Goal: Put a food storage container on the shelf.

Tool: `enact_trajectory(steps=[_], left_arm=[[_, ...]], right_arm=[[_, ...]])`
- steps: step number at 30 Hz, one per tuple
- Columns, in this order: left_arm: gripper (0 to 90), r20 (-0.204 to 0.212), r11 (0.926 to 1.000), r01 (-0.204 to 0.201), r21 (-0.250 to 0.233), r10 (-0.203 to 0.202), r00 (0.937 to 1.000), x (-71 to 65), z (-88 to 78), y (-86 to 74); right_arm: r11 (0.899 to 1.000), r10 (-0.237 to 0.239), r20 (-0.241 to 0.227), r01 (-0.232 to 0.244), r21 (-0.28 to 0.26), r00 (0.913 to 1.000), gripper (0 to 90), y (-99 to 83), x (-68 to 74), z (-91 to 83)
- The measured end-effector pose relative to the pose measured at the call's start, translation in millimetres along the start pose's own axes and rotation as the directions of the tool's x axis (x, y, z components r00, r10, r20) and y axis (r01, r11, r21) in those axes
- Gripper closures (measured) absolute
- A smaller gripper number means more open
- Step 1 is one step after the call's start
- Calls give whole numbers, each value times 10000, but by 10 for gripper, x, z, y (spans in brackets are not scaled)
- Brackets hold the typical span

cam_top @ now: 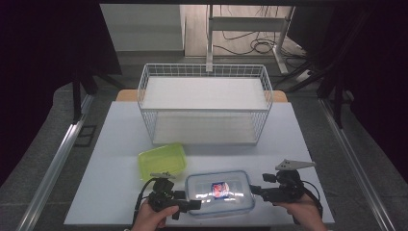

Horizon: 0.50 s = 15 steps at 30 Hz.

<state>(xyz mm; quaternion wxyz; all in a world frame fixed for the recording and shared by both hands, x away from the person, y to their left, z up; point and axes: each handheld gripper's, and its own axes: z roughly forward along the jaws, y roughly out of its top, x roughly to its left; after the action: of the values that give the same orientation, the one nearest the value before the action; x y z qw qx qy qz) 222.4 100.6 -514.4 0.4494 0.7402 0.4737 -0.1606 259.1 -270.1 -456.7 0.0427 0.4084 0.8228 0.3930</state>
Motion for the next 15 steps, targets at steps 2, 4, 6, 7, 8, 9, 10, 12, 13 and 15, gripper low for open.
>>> enact_trajectory(steps=[2, 4, 6, 7, 8, 9, 10, 12, 13, 15], left_arm=[[131, -57, 10000, 15, 47, -15, 10000, 1, 14, -5], [165, -155, 10000, 56, 33, -55, 9999, 5, 13, -8], [180, -296, 10000, 31, 0, -31, 9996, 0, 10, -13], [190, -301, 10000, 15, -8, -15, 9995, -2, 9, -15], [193, -323, 10000, -2, -1, 2, 9995, -5, 5, -16], [197, -342, 10000, -28, -11, 28, 9994, -7, 4, -17], [198, -362, 10000, -59, -20, 58, 9993, -11, 1, -19], [203, -386, 9999, -116, -73, 114, 9992, -14, -4, -22], [209, -374, 9999, -118, -103, 114, 9992, -12, -9, -22], [232, -364, 9998, -119, -161, 114, 9993, -7, -18, -20]], right_arm=[[10000, 13, -62, -13, 9, 10000, 259, -1, -3, 1], [10000, 39, -105, -39, -7, 9999, 257, -1, -4, 6], [10000, 39, -116, -39, 12, 9999, 257, 0, -6, 6], [10000, 74, -153, -74, 10, 9999, 256, 1, -4, 13], [10000, 68, -165, -67, 37, 9998, 255, 2, -3, 18], [9999, 102, -192, -101, 61, 9998, 254, 2, 2, 26], [9999, 112, -214, -110, 88, 9997, 253, 3, 3, 30], [9998, 165, -358, -160, 122, 9992, 249, 4, 9, 48], [9998, 180, -424, -175, 117, 9989, 248, 4, 11, 57], [9996, 212, -559, -201, 189, 9982, 243, 4, 14, 70]])
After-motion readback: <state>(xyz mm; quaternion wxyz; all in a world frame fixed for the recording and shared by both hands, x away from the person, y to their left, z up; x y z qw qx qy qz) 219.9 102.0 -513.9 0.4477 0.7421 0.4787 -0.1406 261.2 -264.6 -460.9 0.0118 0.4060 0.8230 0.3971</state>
